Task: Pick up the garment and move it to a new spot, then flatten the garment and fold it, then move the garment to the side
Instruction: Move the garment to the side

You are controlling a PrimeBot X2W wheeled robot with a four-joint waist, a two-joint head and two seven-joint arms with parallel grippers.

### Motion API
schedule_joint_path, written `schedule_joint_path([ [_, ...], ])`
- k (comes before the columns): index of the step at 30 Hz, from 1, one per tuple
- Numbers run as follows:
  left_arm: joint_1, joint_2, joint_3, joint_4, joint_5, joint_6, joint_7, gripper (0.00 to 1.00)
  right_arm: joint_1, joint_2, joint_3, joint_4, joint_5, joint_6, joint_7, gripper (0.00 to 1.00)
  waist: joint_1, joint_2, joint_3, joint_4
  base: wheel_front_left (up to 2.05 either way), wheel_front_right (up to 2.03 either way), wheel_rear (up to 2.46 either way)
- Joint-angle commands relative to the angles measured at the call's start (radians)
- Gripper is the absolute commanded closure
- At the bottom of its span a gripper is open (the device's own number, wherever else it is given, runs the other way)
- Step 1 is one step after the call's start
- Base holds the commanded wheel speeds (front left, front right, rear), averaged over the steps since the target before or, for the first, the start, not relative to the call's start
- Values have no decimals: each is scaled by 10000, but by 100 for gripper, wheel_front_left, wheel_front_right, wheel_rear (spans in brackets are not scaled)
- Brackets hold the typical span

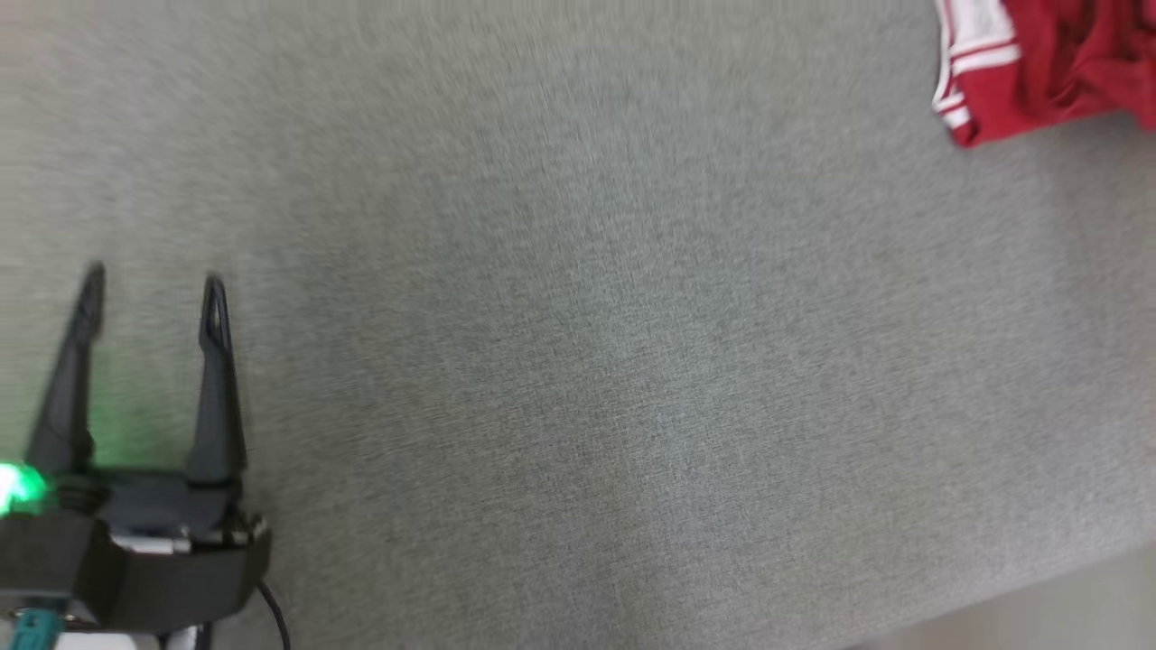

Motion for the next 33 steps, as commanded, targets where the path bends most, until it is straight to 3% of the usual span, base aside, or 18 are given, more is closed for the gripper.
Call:
schedule_joint_path([
  [1,299,-114,21,245,-172,72,-93,0,246,40,-12,-108,95,-32,-100,0,0,0,-1217,483,0,0,0],
  [9,1377,-621,51,1449,-440,369,-291,0,2268,211,-112,-1383,689,-32,-794,0,0,0,-3397,1358,0,0,0],
  [18,2173,-942,152,2584,-779,476,-340,0,5701,1003,-2015,-2588,621,-32,-1121,0,0,0,-5183,2069,0,0,0],
  [20,2373,-972,162,2869,-834,463,-341,0,6855,1547,-3092,-3017,439,-32,-1134,0,0,0,-5591,2196,0,0,0],
  [33,2623,-1010,37,3297,-795,573,-344,0,11641,5153,-7113,-5889,-1588,-31,-479,0,0,0,-6369,2728,0,0,0],
])
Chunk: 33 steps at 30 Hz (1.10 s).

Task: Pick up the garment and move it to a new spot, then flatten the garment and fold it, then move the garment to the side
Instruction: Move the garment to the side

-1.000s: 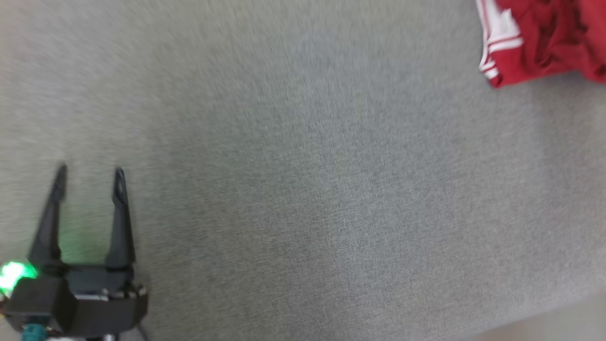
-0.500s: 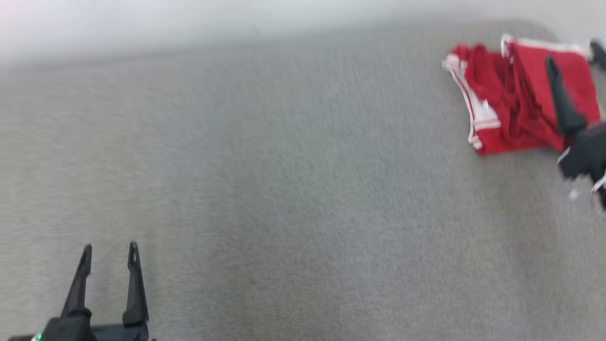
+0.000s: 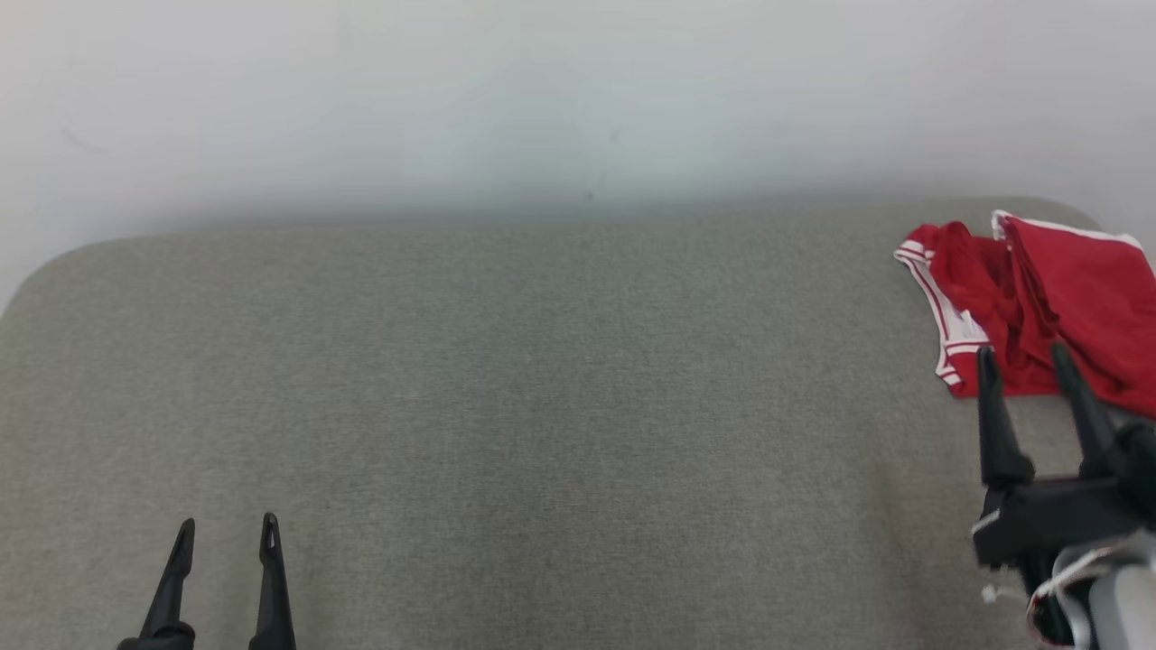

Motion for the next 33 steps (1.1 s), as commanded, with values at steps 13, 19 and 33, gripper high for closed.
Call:
schedule_joint_path([
  [13,8,-124,-114,278,14,138,-30,0,2731,2086,-345,-1432,-1093,-29,-87,0,2,2,-652,480,0,0,0],
  [19,77,40,-249,493,288,206,-5,0,2955,2466,-226,-1191,-1430,-29,-382,0,2,2,-795,432,0,0,0],
  [33,159,100,-313,717,151,388,214,0,3050,2777,-22,-925,-1895,-29,-646,0,2,2,-1015,376,0,0,0],
])
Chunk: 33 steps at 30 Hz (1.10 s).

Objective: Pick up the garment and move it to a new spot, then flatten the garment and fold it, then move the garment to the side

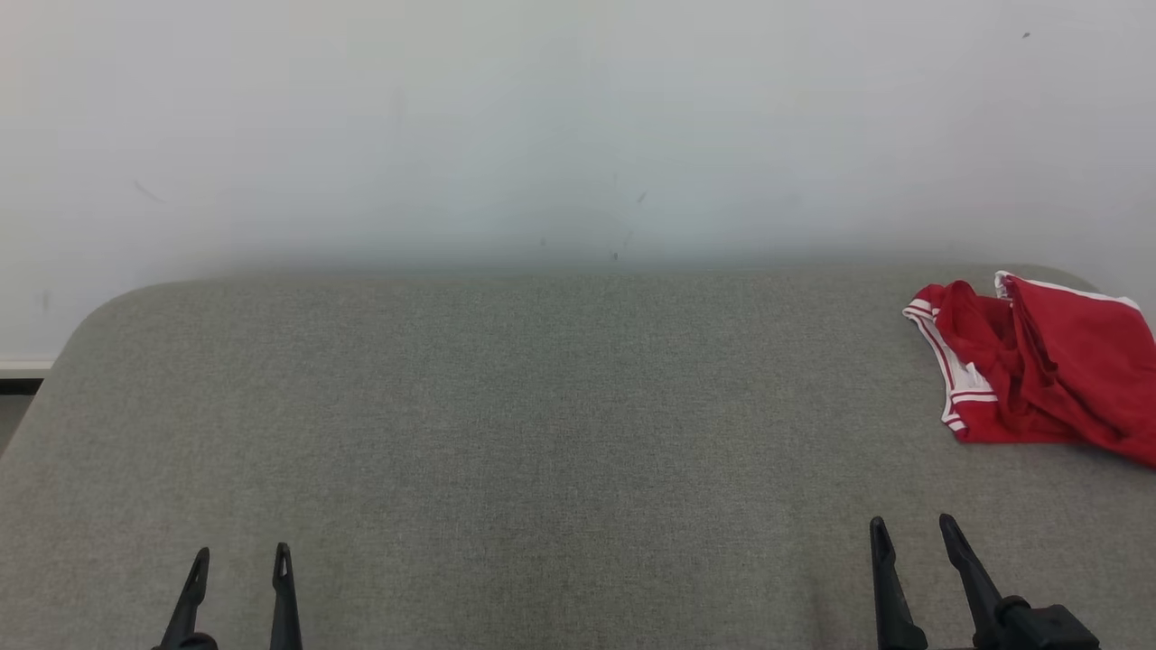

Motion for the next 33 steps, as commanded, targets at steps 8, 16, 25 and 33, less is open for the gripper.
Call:
schedule_joint_path([
  [8,77,34,46,50,-202,112,-18,0,116,74,34,58,-35,-29,-79,0,0,0,-68,26,0,0,0],
  [16,164,67,-30,-39,-220,155,-19,0,95,84,76,82,-70,-29,-84,0,0,0,-37,37,0,0,0],
  [25,189,-101,-73,290,-359,79,57,100,119,67,48,462,53,2,-32,100,0,0,-1,32,0,0,0],
  [33,-79,-222,160,423,-1933,-122,498,100,-174,69,-47,582,1696,0,410,100,0,0,46,4,0,0,0],
])
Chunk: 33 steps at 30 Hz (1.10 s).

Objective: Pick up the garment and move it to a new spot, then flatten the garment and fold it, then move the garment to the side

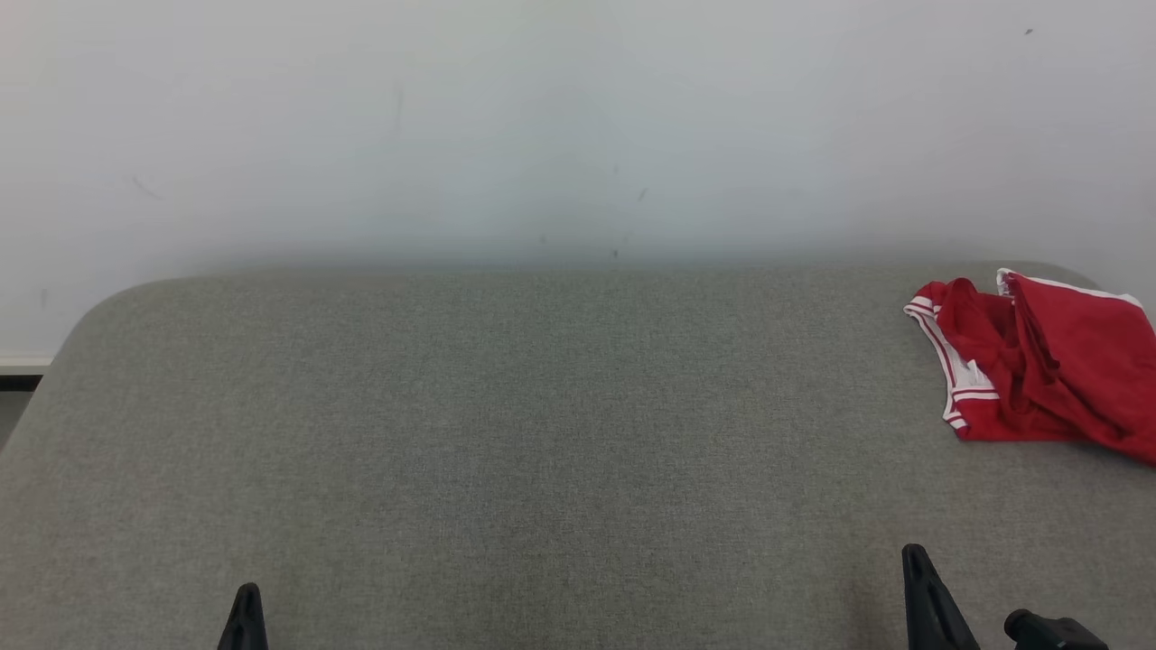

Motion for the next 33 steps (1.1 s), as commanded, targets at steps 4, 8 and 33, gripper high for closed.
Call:
schedule_joint_path([
  [4,-359,-30,141,-115,-964,-125,186,100,-354,-5,-40,-129,1015,-2,187,100,-1,0,26,-15,0,0,0],
  [8,-444,-84,203,-99,-1676,-215,342,100,-453,-4,-45,-112,1756,-3,351,100,-1,0,50,-30,0,0,0],
  [33,-947,-375,592,62,-5461,-702,1244,100,-1031,0,-133,49,5684,-8,1269,100,-1,0,200,-119,0,0,0],
])
